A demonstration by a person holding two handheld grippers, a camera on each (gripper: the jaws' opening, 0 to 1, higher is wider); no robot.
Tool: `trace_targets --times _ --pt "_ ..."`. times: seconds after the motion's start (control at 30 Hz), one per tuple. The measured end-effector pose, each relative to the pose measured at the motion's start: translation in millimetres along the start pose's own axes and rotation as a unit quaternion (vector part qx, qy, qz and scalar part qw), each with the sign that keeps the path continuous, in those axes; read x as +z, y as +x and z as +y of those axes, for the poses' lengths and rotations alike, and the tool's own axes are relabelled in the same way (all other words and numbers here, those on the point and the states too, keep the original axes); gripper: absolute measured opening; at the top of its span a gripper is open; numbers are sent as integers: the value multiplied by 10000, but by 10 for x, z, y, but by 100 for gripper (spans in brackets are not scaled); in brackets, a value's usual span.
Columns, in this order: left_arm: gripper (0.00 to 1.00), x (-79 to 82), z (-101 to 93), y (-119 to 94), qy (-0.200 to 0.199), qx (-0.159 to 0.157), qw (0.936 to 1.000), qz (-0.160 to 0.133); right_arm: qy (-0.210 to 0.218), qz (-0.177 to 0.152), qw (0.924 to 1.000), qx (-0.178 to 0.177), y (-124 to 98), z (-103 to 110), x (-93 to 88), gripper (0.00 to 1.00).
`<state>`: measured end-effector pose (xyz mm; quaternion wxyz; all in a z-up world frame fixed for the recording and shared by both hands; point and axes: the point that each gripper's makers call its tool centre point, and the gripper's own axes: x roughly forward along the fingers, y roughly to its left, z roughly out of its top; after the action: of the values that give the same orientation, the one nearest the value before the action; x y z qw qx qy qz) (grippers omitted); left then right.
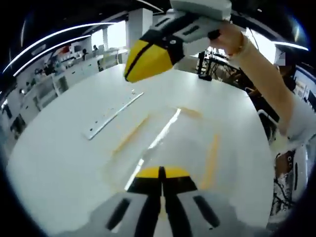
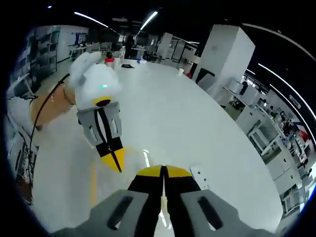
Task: Snap each plastic latch of the storage box into its locked position after aligning the lid with the box until every specified latch is closed and the lid sits flush.
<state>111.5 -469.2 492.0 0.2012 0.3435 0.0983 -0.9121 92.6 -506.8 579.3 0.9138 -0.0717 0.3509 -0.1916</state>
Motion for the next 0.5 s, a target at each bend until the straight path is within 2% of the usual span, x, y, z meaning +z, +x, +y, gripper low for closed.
trace_targets --times 0.1,0.33,0.4,0.5 --pt "0 0 17 9 74 52 9999 69 -60 -49 10000 6 -14 80 5 1" --pt "0 -69 38 -34 225 157 9993 238 -190 -313 9993 90 -29 500 -56 1" --pt "0 -90 44 -41 253 179 9992 268 -199 -365 9989 215 15 681 -130 0" --pt "0 -117 51 -52 237 215 9990 311 -330 -168 9977 565 121 1007 -315 0"
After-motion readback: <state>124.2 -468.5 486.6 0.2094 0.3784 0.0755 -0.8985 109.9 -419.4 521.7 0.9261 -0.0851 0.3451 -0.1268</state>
